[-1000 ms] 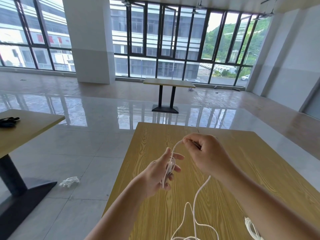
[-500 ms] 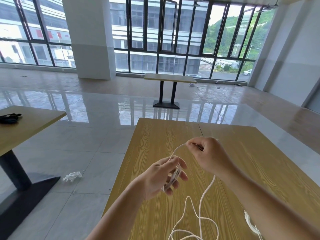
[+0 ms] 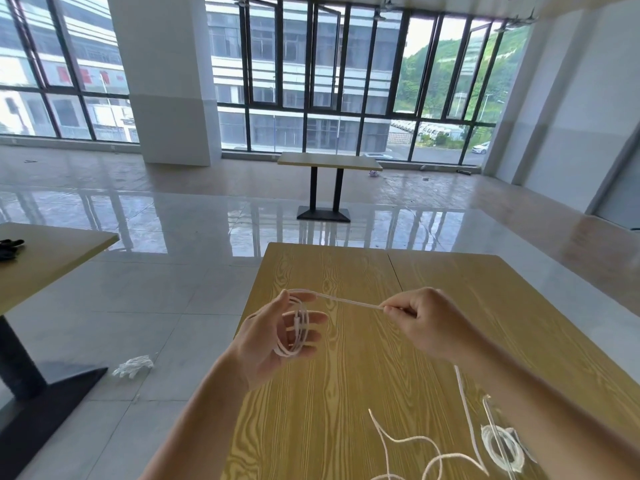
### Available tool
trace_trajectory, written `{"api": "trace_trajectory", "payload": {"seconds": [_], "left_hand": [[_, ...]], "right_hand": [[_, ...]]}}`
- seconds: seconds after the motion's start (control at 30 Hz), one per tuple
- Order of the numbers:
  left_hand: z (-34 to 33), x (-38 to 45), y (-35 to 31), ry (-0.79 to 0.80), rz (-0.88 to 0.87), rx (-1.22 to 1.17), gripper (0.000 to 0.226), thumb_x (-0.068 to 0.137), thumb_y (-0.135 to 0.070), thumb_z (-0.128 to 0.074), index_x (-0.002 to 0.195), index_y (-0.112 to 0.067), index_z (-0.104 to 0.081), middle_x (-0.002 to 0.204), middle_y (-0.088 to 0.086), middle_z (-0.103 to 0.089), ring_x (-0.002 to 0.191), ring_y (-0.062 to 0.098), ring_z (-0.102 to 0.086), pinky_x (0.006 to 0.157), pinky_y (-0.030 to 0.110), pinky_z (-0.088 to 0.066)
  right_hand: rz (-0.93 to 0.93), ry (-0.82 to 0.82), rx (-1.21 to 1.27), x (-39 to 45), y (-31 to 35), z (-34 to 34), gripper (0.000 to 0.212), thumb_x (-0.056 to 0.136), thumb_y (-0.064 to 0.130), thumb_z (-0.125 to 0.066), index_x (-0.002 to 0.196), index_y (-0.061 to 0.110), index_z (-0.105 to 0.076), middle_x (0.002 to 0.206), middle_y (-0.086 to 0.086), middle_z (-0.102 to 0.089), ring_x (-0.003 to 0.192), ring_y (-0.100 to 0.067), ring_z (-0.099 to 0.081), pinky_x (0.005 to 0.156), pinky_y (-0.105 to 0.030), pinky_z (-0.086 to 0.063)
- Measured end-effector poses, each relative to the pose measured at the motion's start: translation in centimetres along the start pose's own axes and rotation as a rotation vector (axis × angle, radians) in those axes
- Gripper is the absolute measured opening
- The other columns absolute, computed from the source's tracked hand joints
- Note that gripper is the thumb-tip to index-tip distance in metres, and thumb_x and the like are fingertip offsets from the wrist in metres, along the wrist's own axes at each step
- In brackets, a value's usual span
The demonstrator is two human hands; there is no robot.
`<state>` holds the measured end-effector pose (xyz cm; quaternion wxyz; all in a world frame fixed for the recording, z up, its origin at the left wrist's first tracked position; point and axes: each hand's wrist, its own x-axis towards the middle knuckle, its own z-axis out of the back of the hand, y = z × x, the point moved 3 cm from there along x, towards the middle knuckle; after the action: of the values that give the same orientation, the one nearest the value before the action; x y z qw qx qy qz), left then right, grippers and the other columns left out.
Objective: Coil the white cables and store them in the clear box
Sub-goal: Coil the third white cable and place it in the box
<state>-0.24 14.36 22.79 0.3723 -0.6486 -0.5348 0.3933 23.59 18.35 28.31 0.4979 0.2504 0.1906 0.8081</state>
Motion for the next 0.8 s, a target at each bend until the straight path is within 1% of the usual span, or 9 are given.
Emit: {"api": "trace_trajectory", "payload": {"seconds": [0.17, 0.27, 0.33, 0.4, 0.47, 0.53, 0.6, 0.73, 0.8], "left_hand": [[-0.6, 1.2, 0.4, -0.131, -0.036, -0.174, 0.04, 0.107, -0.036, -0.031, 0.127, -0.019, -0.061, 0.11, 0.024, -0.073, 0.09, 0.031, -0.073, 0.081, 0.045, -0.057], [-1.0, 1.7, 0.7, -0.153, -0.042, -0.266, 0.041, 0.107, -0.035, -0.032, 0.127, -0.013, -0.059, 0.112, 0.026, -0.071, 0.1, 0.034, -0.072, 0.09, 0.049, -0.055], [-1.4, 2.0, 0.9, -0.175, -0.038, -0.323, 0.04, 0.107, -0.036, -0.033, 0.124, -0.011, -0.061, 0.109, 0.025, -0.073, 0.099, 0.036, -0.072, 0.09, 0.051, -0.054], [-1.7, 2.3, 1.2, -0.193, -0.03, -0.411, 0.04, 0.107, -0.036, -0.035, 0.119, -0.011, -0.063, 0.094, 0.021, -0.074, 0.089, 0.036, -0.073, 0.087, 0.053, -0.055], [-1.9, 2.6, 1.3, -0.18, -0.031, -0.508, 0.037, 0.106, -0.036, -0.036, 0.115, -0.01, -0.063, 0.079, 0.017, -0.066, 0.072, 0.031, -0.068, 0.074, 0.047, -0.058], [-1.8, 3.0, 1.5, -0.176, -0.019, -0.568, 0.033, 0.106, -0.035, -0.037, 0.112, -0.012, -0.059, 0.072, 0.012, -0.056, 0.059, 0.022, -0.057, 0.055, 0.035, -0.053], [-1.3, 3.5, 1.7, -0.226, -0.011, -0.583, 0.03, 0.105, -0.035, -0.038, 0.107, -0.013, -0.059, 0.069, 0.009, -0.051, 0.054, 0.017, -0.049, 0.045, 0.029, -0.045], [0.4, 4.2, 1.4, -0.394, -0.057, -0.561, 0.03, 0.105, -0.036, -0.038, 0.103, -0.014, -0.059, 0.066, 0.005, -0.048, 0.052, 0.014, -0.043, 0.042, 0.025, -0.039], [1.1, 4.4, 1.2, -0.464, -0.071, -0.54, 0.03, 0.105, -0.037, -0.039, 0.102, -0.015, -0.059, 0.065, 0.004, -0.046, 0.052, 0.013, -0.042, 0.044, 0.024, -0.038]], "right_hand": [[0.0, 0.11, -0.061, -0.6, 1.1, -1.5, 0.023, 0.099, 0.022, -0.057, 0.088, 0.017, -0.076, 0.057, 0.005, -0.062, 0.043, -0.004, -0.044, 0.047, -0.026, -0.045], [-0.014, 0.205, -0.077, -1.3, 1.7, -2.6, 0.023, 0.1, 0.025, -0.056, 0.092, 0.018, -0.076, 0.066, 0.003, -0.067, 0.046, -0.005, -0.05, 0.048, -0.024, -0.047], [-0.018, 0.253, -0.096, -1.6, 2.2, -3.3, 0.025, 0.1, 0.025, -0.054, 0.09, 0.016, -0.074, 0.065, 0.007, -0.064, 0.044, -0.002, -0.049, 0.045, -0.02, -0.045], [-0.02, 0.277, -0.099, -1.9, 2.7, -3.9, 0.03, 0.1, 0.024, -0.053, 0.076, 0.015, -0.068, 0.059, 0.009, -0.055, 0.038, -0.001, -0.043, 0.042, -0.017, -0.037], [-0.018, 0.298, -0.086, -2.2, 3.1, -4.4, 0.037, 0.1, 0.022, -0.052, 0.065, 0.019, -0.059, 0.057, 0.01, -0.051, 0.039, -0.003, -0.041, 0.042, -0.019, -0.036], [0.002, 0.308, -0.074, -2.4, 3.3, -4.6, 0.035, 0.1, 0.024, -0.051, 0.068, 0.017, -0.061, 0.059, 0.007, -0.053, 0.045, -0.005, -0.042, 0.046, -0.024, -0.04], [0.035, 0.314, -0.062, -2.5, 3.7, -4.6, 0.032, 0.101, 0.026, -0.051, 0.075, 0.012, -0.064, 0.06, 0.005, -0.055, 0.047, -0.006, -0.043, 0.05, -0.031, -0.045], [0.091, 0.342, -0.049, -3.1, 4.2, -4.3, 0.032, 0.103, 0.024, -0.049, 0.08, 0.008, -0.066, 0.059, 0.007, -0.05, 0.045, -0.005, -0.042, 0.048, -0.022, -0.039], [0.107, 0.353, -0.051, -3.3, 4.3, -3.9, 0.03, 0.103, 0.023, -0.049, 0.084, 0.009, -0.068, 0.059, 0.006, -0.052, 0.046, -0.005, -0.042, 0.05, -0.025, -0.041]]}}
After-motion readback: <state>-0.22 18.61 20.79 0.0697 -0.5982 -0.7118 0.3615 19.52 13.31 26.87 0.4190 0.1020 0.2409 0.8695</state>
